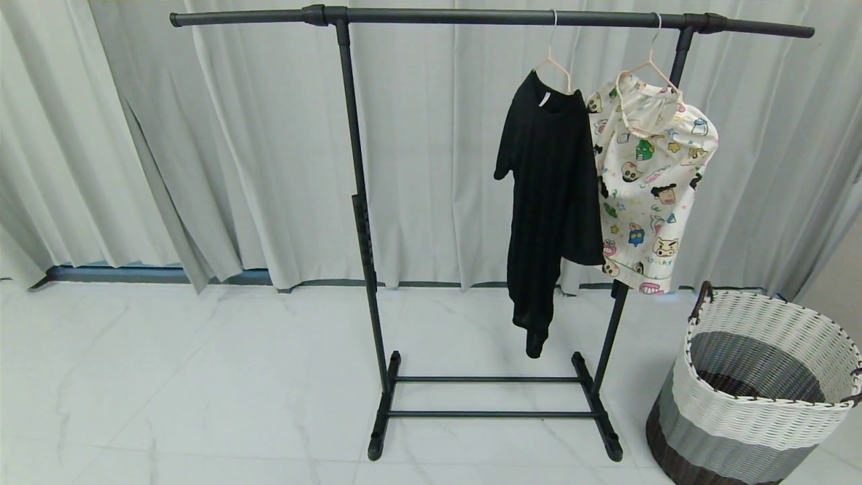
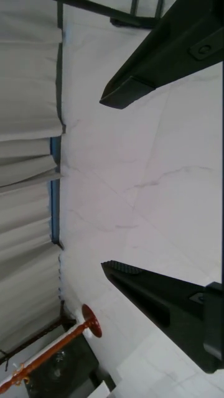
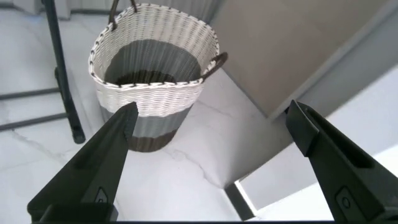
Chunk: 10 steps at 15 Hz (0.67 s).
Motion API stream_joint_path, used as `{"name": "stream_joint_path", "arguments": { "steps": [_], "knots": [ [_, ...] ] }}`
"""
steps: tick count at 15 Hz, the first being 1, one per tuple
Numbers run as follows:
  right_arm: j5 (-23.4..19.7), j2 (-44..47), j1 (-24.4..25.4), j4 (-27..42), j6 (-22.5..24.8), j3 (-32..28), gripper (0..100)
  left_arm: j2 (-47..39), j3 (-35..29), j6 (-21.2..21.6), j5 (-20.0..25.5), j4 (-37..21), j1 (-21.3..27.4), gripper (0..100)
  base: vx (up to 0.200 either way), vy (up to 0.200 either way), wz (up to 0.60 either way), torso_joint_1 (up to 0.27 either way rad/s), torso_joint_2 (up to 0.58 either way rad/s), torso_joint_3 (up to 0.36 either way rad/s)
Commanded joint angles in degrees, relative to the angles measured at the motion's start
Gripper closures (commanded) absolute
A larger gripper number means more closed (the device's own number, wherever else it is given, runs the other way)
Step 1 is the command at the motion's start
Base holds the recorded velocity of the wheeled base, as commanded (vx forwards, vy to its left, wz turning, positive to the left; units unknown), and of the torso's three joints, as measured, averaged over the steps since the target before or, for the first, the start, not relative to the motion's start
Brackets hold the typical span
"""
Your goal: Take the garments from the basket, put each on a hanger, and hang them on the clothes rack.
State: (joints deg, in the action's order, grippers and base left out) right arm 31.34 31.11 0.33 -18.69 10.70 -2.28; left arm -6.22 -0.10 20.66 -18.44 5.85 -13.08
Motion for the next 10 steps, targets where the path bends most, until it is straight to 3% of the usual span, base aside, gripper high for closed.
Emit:
{"name": "stream_joint_path", "arguments": {
  "steps": [1,4,6,7,8,9,10],
  "knots": [
    [-0.3,-26.9,1.1,18.0,-1.1,2.3,0,0.9,0.1,0.0,0.0,-0.1,0.0,0,0.000,0.000,0.00,0.000,0.00,0.000],
    [-0.4,-30.9,-0.3,17.8,-5.1,2.1,0,0.8,0.1,0.5,0.1,-0.1,0.0,0,0.000,0.000,0.00,0.000,0.00,0.000],
    [0.5,-30.9,-0.3,17.8,-4.9,2.1,0,0.8,0.1,-0.5,0.2,-0.1,1.4,0,0.000,0.000,0.00,0.000,0.00,0.000],
    [0.6,-30.9,-0.3,17.9,-4.3,2.1,0,0.8,0.1,-2.3,0.2,-0.2,3.9,0,0.000,0.000,0.00,0.000,0.00,0.000],
    [0.7,-30.9,-0.3,17.8,-4.0,2.2,0,0.8,0.1,-5.5,0.1,-1.0,11.3,0,0.000,0.000,0.00,0.000,0.00,0.000],
    [0.7,-30.9,-0.3,17.7,-3.9,2.2,0,0.8,0.1,-6.8,-0.3,-1.3,13.9,0,0.000,0.000,0.00,0.000,0.00,0.000],
    [0.6,-30.9,-0.3,17.3,-3.8,2.3,0,-0.6,0.1,-10.6,-5.1,-1.9,21.0,0,0.000,0.000,0.00,0.000,0.00,0.000]
  ]
}}
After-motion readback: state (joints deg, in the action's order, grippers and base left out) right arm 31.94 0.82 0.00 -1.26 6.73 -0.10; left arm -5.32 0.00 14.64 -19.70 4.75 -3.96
